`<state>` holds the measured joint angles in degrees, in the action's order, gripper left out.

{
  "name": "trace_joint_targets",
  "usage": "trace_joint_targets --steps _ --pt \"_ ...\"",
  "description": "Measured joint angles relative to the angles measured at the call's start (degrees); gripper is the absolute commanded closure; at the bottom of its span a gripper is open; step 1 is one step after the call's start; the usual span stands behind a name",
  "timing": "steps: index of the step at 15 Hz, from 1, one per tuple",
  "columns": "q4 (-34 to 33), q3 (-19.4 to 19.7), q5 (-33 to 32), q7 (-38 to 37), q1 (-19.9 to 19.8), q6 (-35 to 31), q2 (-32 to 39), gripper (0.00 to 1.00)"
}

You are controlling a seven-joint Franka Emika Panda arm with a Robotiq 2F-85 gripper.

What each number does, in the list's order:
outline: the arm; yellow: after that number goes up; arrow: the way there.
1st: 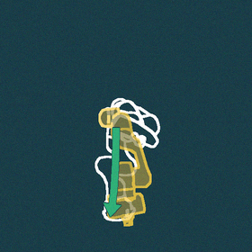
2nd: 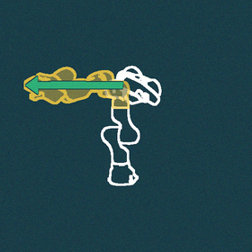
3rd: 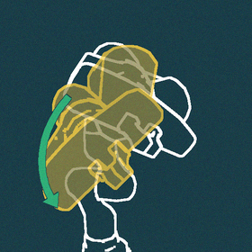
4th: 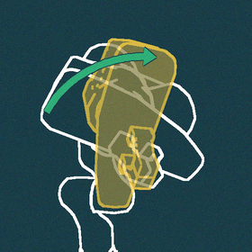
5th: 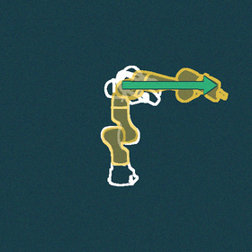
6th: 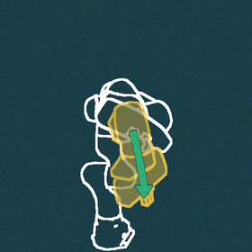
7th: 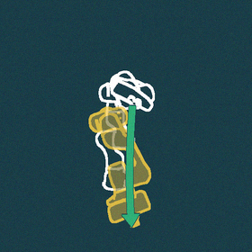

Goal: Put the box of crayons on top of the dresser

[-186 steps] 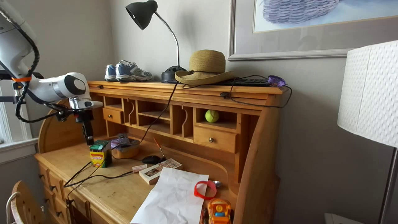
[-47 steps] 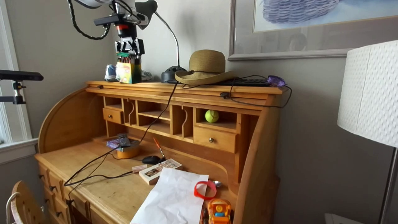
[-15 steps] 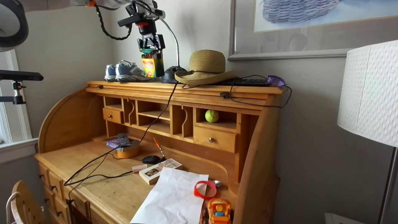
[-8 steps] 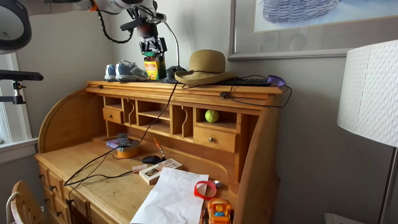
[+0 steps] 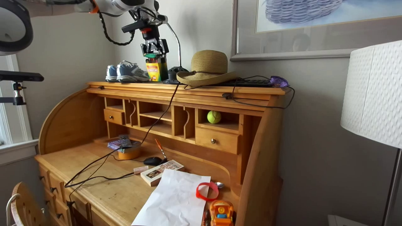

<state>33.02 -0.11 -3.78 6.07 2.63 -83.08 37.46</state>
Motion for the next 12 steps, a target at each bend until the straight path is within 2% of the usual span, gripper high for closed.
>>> trace_joint_targets --steps 6,7,9,10,11,12 --pt "0.0 0.0 -0.51 0.12 0.46 -1.14 0.95 0.43" --pt "0.0 0.0 -0.54 0.14 0.51 -1.19 1.1 0.05" --pt "0.0 0.0 -0.55 0.15 0.54 -1.2 1.28 0.0" --pt "-0.04 0.0 -0.56 0.15 0.56 -1.21 1.28 0.0" --pt "-0.11 0.0 -0.58 0.15 0.58 -1.21 1.27 0.25" --pt "-0.14 0.0 -0.58 0.17 0.6 -1.22 1.26 0.25"
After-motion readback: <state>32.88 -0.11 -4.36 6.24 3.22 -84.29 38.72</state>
